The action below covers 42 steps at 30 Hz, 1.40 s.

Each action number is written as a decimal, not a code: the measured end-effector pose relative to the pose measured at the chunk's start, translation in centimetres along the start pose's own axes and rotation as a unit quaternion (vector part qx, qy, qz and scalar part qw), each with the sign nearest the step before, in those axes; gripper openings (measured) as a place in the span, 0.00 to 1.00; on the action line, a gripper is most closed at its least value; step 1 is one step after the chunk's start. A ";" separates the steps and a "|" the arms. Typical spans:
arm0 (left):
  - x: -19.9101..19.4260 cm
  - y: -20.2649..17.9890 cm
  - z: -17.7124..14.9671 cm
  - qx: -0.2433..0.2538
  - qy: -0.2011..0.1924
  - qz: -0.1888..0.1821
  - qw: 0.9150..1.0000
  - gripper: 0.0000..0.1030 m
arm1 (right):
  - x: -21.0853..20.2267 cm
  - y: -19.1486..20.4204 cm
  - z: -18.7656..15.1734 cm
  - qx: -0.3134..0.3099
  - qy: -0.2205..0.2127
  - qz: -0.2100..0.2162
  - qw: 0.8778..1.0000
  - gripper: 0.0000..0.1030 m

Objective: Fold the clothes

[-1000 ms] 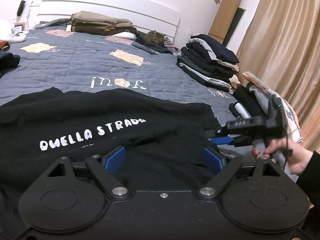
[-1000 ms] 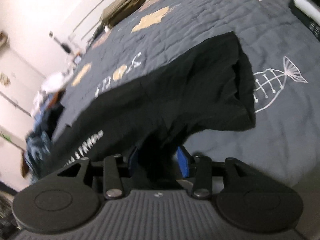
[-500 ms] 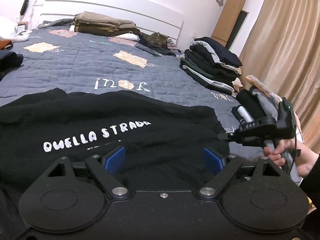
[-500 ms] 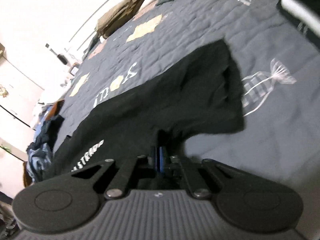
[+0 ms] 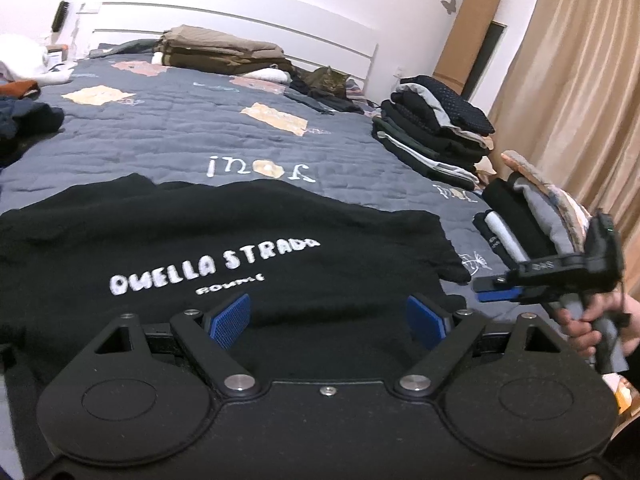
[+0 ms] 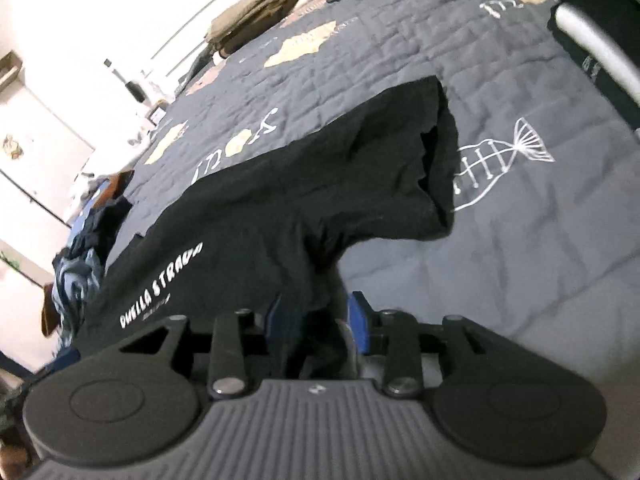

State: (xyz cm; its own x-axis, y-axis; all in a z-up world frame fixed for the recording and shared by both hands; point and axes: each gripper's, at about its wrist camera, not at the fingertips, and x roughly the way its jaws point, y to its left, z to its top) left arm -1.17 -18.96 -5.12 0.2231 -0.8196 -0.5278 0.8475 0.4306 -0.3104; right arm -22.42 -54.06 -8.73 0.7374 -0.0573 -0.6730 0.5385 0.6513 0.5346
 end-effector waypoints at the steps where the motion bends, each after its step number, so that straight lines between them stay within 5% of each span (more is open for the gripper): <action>1: -0.3 0.1 -0.1 -0.002 -0.001 0.003 1.000 0.82 | -0.6 0.2 -0.3 -0.012 0.001 -0.006 1.000 0.35; 21: -8.0 -3.0 -6.1 0.003 0.012 0.018 1.000 0.83 | -8.0 2.4 -9.3 -0.065 0.010 0.017 0.998 0.35; 37: -14.7 -0.5 -12.1 -0.063 0.042 0.078 0.994 0.83 | -13.4 1.1 -13.0 -0.108 0.027 -0.047 0.993 0.35; 42: -16.7 0.4 -14.3 -0.079 0.059 0.101 0.990 0.83 | -14.3 0.1 -13.9 -0.113 0.025 -0.063 0.991 0.44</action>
State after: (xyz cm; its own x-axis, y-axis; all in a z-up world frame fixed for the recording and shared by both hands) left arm -11.43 0.33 -7.72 0.3146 -0.6643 -0.6781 0.7036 0.6427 -0.3031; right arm -38.59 -42.64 -6.14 0.6461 -0.1159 -0.7544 0.5159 0.7947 0.3198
